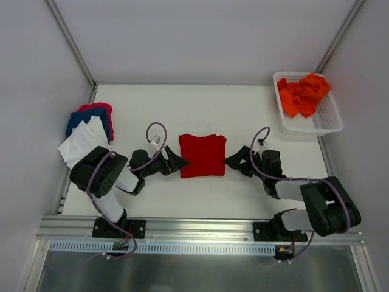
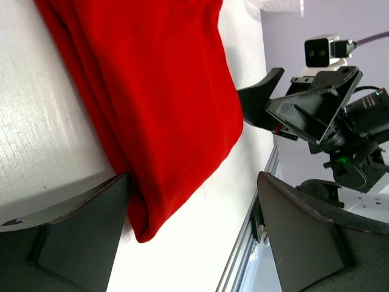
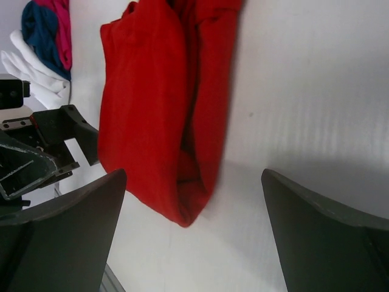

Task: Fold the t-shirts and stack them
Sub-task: Fold the tshirt

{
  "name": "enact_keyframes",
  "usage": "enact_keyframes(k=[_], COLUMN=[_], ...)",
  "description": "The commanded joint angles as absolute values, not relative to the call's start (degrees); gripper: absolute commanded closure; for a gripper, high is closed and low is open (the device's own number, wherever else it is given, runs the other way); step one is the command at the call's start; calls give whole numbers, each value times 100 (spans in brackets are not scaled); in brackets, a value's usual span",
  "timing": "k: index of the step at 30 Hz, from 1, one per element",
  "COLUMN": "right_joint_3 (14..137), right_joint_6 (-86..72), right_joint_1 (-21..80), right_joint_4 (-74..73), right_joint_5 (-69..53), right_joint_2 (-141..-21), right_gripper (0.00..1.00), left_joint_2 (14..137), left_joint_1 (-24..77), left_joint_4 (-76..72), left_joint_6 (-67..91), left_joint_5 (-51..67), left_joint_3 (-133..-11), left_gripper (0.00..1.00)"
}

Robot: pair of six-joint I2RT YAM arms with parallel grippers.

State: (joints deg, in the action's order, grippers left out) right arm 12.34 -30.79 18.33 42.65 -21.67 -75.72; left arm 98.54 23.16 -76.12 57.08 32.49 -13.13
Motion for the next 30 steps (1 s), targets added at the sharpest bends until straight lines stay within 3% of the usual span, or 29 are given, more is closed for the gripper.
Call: enact_keyframes(k=[1,12,30], right_joint_3=[1265,1529,2171], right_joint_6=[-3374,-4201,-4017], right_joint_1=[2012,2601,3419], right_joint_4=[5114,7601,7216], right_joint_5=[-2250,-2461,-2479], right_joint_2=[-8234,-10466,-10398], right_gripper=[1,0,1], left_joint_2=[9536,9729,10195], left_joint_1=[2285,2285,2285], left_joint_4=[-7498,-7610,-8016], left_joint_6=[5318,5449,5687], left_joint_5=[3217,3349,3507], left_joint_3=[-1353,-1529,-1687], left_gripper=[14,15,16])
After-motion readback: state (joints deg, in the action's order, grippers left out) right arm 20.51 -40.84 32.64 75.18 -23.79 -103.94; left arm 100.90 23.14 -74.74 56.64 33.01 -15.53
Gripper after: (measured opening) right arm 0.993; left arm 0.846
